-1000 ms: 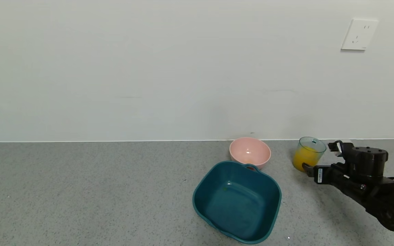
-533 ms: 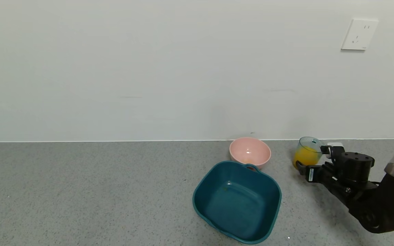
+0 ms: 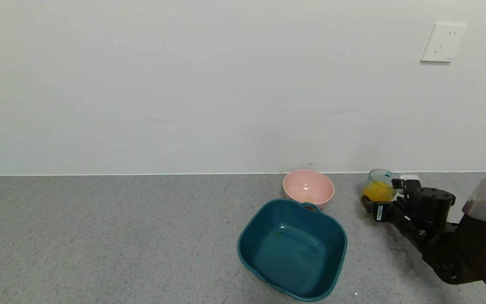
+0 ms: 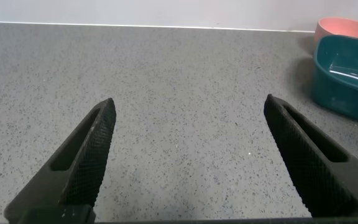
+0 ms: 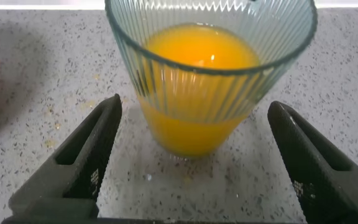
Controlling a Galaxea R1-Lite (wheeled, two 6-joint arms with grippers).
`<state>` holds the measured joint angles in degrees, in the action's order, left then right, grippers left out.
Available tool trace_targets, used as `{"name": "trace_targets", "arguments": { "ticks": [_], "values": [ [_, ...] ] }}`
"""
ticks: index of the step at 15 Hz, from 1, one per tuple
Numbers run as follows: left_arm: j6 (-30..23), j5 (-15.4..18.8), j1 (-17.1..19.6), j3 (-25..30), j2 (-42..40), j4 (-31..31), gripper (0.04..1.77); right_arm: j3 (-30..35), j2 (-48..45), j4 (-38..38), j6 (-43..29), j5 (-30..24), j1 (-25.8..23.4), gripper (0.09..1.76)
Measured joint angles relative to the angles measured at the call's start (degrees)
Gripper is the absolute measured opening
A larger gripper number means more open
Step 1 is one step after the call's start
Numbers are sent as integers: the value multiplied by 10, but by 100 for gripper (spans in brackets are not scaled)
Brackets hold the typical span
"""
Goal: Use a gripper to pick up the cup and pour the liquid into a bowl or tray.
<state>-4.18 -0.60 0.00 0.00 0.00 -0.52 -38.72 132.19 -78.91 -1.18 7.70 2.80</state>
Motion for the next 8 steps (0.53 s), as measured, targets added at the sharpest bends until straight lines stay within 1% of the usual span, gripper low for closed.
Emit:
{"name": "trace_targets", "arguments": {
  "ticks": [6, 8],
  "values": [
    [0, 0, 0, 0, 0, 0, 172, -36, 19, 0, -2, 0, -3, 171],
    [0, 0, 0, 0, 0, 0, 172, -41, 24, -13, -7, 0, -3, 171]
  ]
}}
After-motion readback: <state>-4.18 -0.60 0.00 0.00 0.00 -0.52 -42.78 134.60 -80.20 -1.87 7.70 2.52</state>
